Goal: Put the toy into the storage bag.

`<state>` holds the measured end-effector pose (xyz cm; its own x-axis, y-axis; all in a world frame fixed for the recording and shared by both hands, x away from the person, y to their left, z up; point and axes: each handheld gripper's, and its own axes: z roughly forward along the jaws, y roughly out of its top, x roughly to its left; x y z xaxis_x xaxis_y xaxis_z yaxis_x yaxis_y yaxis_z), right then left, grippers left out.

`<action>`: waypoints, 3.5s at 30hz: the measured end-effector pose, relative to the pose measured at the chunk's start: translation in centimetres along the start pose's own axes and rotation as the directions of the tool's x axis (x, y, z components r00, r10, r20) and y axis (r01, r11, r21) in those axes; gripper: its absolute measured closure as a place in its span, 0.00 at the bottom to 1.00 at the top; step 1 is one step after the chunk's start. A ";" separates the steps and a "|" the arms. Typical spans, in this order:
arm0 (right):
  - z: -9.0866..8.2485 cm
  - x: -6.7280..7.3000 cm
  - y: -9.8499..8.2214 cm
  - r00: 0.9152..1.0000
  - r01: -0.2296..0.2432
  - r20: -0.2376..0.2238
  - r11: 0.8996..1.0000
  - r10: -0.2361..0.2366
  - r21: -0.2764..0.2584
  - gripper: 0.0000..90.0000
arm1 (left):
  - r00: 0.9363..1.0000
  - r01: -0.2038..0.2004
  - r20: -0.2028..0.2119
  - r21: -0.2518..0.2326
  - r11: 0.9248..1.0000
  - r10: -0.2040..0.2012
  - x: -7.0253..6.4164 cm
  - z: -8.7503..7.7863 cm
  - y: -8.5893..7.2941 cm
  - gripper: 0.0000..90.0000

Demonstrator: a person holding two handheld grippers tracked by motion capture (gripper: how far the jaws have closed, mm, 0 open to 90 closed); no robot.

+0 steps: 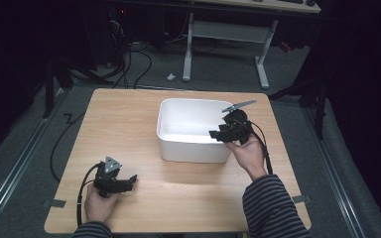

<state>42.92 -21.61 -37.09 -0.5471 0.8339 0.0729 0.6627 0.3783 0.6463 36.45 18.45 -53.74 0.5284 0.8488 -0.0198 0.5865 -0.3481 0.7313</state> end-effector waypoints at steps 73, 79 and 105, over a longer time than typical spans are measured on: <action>-10.3 -5.1 -11.6 0.980 -0.153 0.096 0.965 0.176 -0.211 0.55 | 1.000 -0.002 0.000 -0.008 1.000 0.002 -0.2 -0.2 -0.2 0.21; -10.0 -5.5 -13.0 0.976 -0.179 0.086 0.958 0.202 -0.223 0.55 | 1.000 -0.002 0.000 -0.008 1.000 0.002 -0.2 -0.2 -0.2 0.21; -5.2 -5.3 -16.0 0.970 -0.205 0.084 0.956 0.226 -0.210 0.48 | 1.000 -0.005 0.001 -0.006 1.000 0.005 -0.2 -0.3 -0.2 0.21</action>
<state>32.55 -34.12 -43.84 -0.3380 0.9286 0.1532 0.6383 0.1066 0.7624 36.06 18.46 -53.72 0.5316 0.8468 -0.0169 0.5801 -0.3495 0.7357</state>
